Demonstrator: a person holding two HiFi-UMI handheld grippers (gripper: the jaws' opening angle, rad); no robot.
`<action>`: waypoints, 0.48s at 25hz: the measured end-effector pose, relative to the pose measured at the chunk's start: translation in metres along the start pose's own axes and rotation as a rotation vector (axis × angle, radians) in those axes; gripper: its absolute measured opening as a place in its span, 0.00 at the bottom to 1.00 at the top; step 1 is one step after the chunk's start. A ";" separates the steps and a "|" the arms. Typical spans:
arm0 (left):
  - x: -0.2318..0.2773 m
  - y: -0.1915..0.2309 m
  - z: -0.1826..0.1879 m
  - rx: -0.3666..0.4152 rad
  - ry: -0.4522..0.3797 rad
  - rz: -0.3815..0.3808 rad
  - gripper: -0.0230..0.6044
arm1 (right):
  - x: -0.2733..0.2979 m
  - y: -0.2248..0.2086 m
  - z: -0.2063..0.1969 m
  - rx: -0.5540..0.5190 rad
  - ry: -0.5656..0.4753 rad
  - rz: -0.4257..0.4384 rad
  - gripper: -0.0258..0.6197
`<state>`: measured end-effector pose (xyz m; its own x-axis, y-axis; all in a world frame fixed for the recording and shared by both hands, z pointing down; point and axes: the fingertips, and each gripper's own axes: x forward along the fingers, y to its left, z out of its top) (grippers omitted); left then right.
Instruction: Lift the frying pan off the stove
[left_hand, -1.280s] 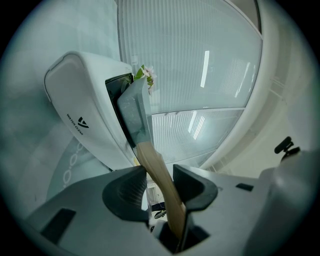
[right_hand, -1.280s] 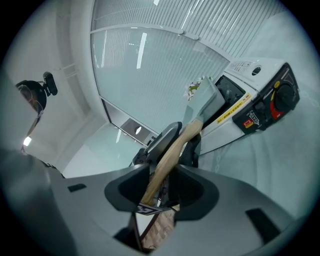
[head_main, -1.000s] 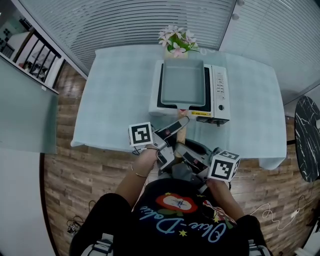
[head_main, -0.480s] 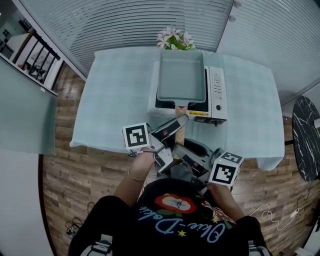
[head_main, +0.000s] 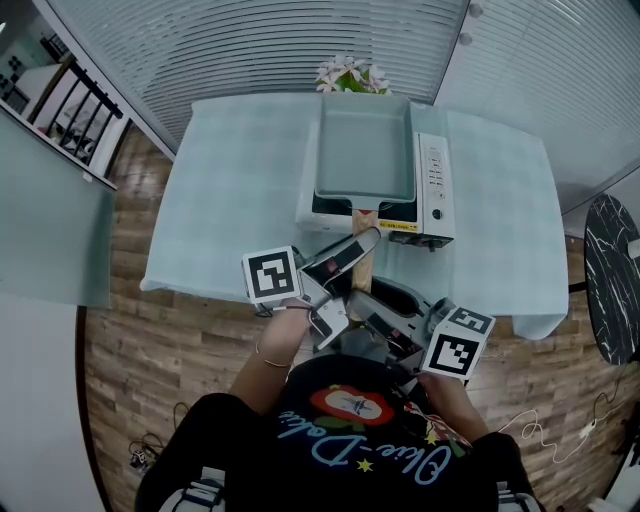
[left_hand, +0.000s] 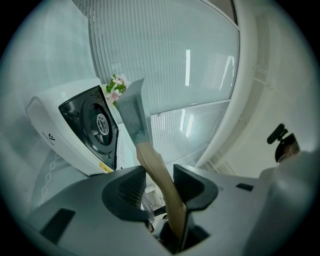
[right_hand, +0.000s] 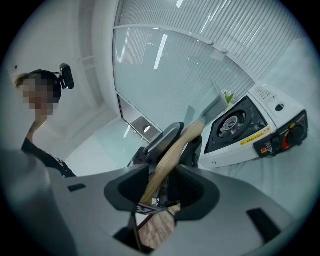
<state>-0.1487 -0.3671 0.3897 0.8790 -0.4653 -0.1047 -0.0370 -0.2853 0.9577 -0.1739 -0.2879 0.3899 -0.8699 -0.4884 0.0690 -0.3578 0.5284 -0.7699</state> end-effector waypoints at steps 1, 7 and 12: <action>0.000 -0.002 0.000 0.002 0.000 0.001 0.31 | -0.001 0.002 0.001 -0.004 0.000 0.002 0.28; 0.000 -0.017 0.000 0.028 -0.006 -0.012 0.31 | -0.005 0.014 0.007 -0.042 -0.005 0.011 0.28; -0.002 -0.027 -0.002 0.038 -0.013 -0.012 0.31 | -0.008 0.023 0.008 -0.069 -0.002 0.017 0.28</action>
<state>-0.1487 -0.3573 0.3646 0.8731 -0.4726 -0.1202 -0.0443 -0.3223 0.9456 -0.1724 -0.2777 0.3663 -0.8756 -0.4799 0.0548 -0.3652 0.5835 -0.7254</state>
